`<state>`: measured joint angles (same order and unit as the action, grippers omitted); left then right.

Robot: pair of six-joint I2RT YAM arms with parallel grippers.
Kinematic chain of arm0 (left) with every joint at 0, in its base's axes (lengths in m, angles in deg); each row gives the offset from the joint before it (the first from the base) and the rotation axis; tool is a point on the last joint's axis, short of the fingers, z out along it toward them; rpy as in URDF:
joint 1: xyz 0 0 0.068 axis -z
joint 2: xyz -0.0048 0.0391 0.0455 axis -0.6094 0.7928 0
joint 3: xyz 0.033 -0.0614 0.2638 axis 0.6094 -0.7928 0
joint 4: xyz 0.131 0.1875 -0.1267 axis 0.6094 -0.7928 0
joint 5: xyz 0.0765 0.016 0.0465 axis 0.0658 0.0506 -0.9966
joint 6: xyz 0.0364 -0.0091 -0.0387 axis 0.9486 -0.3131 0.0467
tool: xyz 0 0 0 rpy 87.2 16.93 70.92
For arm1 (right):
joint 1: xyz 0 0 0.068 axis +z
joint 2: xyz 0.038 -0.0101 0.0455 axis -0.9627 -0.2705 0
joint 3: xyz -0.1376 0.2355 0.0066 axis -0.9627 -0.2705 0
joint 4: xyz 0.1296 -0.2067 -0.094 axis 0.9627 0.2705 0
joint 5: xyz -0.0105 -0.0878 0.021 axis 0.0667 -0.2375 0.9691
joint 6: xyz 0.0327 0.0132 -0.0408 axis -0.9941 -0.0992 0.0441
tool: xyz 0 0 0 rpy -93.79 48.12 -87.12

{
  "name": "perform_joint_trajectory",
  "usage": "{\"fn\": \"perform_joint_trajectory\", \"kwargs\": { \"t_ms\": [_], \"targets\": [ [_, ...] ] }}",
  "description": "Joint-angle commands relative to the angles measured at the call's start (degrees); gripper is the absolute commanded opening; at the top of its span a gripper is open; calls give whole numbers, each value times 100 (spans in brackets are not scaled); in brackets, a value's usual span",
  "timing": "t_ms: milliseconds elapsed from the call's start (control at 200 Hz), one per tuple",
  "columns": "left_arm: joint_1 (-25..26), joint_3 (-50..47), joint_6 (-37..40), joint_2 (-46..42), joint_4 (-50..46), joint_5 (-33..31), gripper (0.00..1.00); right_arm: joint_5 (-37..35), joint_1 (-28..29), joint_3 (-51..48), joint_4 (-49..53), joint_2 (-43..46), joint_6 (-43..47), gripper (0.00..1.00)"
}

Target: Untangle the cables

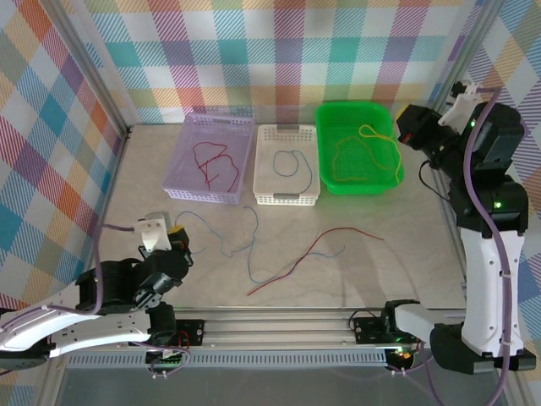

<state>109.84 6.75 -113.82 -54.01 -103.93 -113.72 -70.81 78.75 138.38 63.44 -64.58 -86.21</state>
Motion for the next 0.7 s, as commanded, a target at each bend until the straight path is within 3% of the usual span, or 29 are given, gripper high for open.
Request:
{"fn": "perform_joint_trajectory", "kwargs": {
  "t_ms": [0,465,700],
  "targets": [
    [32,-135,43,227,454,248,0,75,-34,513,28,-298,201,0],
    [35,-426,-15,1047,1088,498,0,1000,-32,2784,72,-2028,2,0],
    [36,-521,-33,1333,1257,548,0,993,-32,3632,204,-2889,146,0]
  ]
}}
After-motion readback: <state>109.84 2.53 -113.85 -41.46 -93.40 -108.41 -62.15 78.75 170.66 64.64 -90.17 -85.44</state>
